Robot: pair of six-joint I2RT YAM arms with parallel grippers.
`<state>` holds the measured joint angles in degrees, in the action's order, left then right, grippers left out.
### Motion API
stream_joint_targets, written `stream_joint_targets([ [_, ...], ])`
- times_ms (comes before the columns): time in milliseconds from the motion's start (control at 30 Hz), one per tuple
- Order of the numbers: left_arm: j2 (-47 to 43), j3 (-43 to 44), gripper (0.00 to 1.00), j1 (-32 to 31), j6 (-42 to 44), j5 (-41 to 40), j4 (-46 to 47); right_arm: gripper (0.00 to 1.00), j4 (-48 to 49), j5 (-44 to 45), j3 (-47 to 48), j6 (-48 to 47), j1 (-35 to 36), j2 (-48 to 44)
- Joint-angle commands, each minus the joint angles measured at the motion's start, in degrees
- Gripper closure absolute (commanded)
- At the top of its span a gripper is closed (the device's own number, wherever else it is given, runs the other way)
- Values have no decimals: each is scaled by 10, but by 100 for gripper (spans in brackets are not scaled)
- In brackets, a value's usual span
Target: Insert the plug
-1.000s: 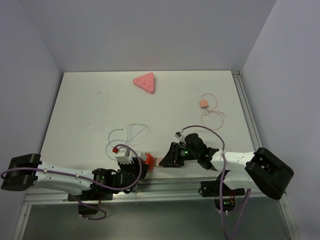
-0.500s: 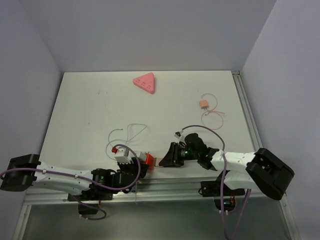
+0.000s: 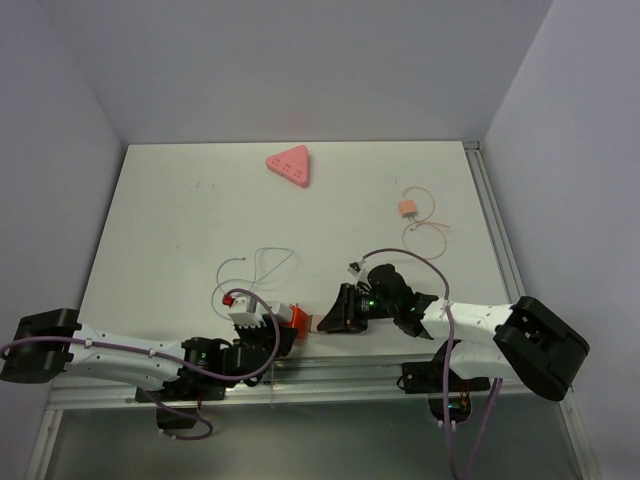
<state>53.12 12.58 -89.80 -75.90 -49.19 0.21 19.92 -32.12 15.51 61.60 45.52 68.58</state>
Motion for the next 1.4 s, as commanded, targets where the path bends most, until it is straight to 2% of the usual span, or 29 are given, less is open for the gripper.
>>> stream_joint_targets([
  [0,1,-13,100,-3,-12,70,0,100,16,23,22,-3,6,-16],
  [300,-6,-14,100,-3,-20,70,0,100,12,37,15,5,7,-40],
  [600,-16,-29,100,-2,-14,84,30,100,64,18,13,7,7,22],
  [733,-21,-38,100,-2,-28,90,25,100,96,-17,22,-14,7,60],
  [900,-21,-40,100,5,-37,105,16,100,-5,-1,76,-68,7,67],
  [1033,-2,-38,100,14,-15,126,59,100,-63,2,116,-96,12,67],
  [1200,15,-32,100,21,13,149,89,100,-143,-45,190,-160,10,126],
  [1367,-9,-54,100,27,10,160,100,100,-212,-85,235,-222,-2,165],
])
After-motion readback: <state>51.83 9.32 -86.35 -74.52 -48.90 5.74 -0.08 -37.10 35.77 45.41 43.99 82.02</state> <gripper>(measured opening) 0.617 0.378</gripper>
